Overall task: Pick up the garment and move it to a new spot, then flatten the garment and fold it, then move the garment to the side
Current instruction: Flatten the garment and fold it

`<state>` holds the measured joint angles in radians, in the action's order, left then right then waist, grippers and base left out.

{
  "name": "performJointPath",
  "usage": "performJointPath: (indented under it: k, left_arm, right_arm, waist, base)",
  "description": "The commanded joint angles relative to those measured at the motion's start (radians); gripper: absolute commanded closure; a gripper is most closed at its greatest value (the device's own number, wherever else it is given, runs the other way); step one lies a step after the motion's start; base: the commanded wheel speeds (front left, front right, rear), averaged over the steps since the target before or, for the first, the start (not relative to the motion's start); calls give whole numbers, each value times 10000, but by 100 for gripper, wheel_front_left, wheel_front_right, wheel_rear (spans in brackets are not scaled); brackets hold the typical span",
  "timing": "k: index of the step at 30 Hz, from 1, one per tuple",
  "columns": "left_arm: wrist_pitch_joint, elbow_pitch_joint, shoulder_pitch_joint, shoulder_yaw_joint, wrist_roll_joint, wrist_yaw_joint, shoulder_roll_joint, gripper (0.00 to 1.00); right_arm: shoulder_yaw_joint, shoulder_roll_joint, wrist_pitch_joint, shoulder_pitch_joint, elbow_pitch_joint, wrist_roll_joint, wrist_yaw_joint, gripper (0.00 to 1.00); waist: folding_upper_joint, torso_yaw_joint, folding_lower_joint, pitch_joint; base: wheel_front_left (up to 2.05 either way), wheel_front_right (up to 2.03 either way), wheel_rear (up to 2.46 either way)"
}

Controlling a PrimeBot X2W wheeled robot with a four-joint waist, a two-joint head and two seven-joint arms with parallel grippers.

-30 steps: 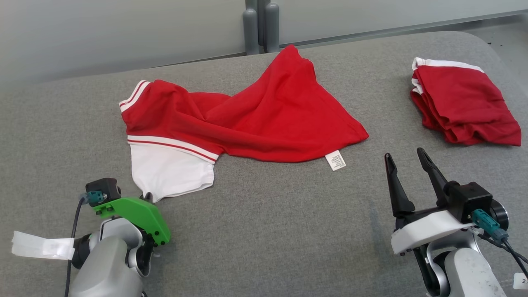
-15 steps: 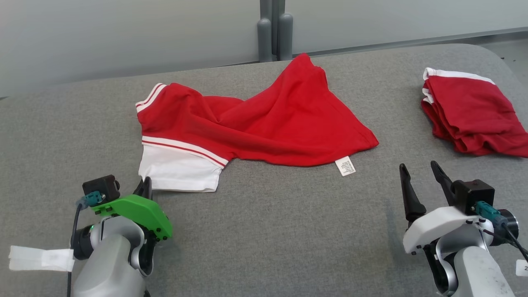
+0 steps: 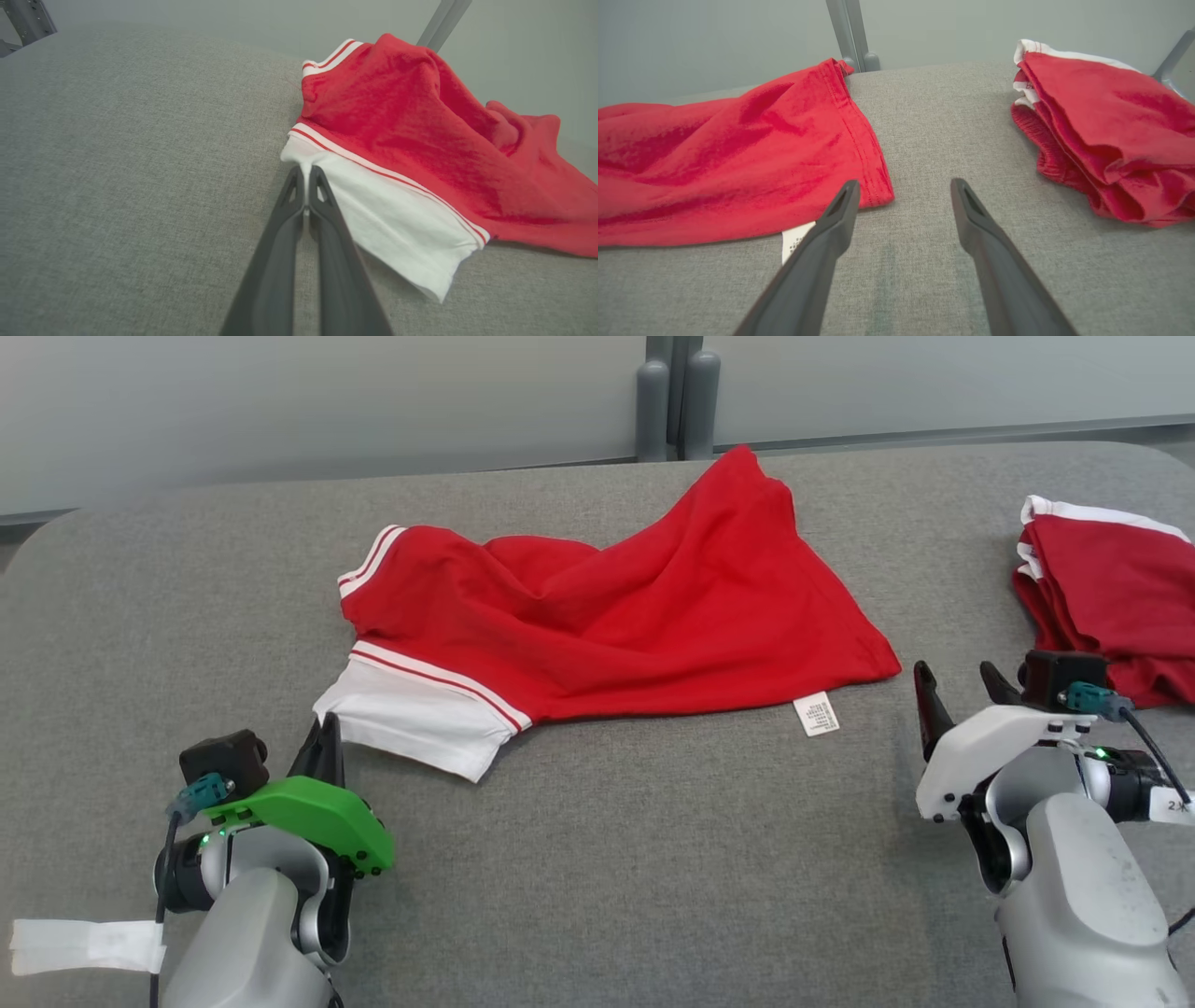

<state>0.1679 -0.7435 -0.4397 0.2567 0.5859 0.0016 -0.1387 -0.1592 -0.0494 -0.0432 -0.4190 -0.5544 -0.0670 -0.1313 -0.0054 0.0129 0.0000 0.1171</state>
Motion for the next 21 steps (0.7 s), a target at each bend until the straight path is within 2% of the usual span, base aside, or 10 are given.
performJointPath:
  k: [1, 12, 21]
  left_arm:
    - [-23, 189, 157, 6, -61, 74, -66, 100]
    - [-327, 1685, 793, 228, -64, 436, -15, 100]
    - [-549, 2407, 1020, 331, -29, 640, -52, 100]
  right_arm:
    - [-63, -28, -59, -258, -374, -1, 10, 0]
    - [-845, -30, 260, -1868, -3185, 228, 10, 0]
    - [-1221, -31, 650, -2761, -4844, 533, 11, 0]
  waist:
    - [54, 162, 0, 131]
    - [54, 661, 0, 511]
    - [54, 852, 0, 754]
  base:
    - [0, 0, 0]
    - [0, 0, 0]
    - [0, 0, 0]
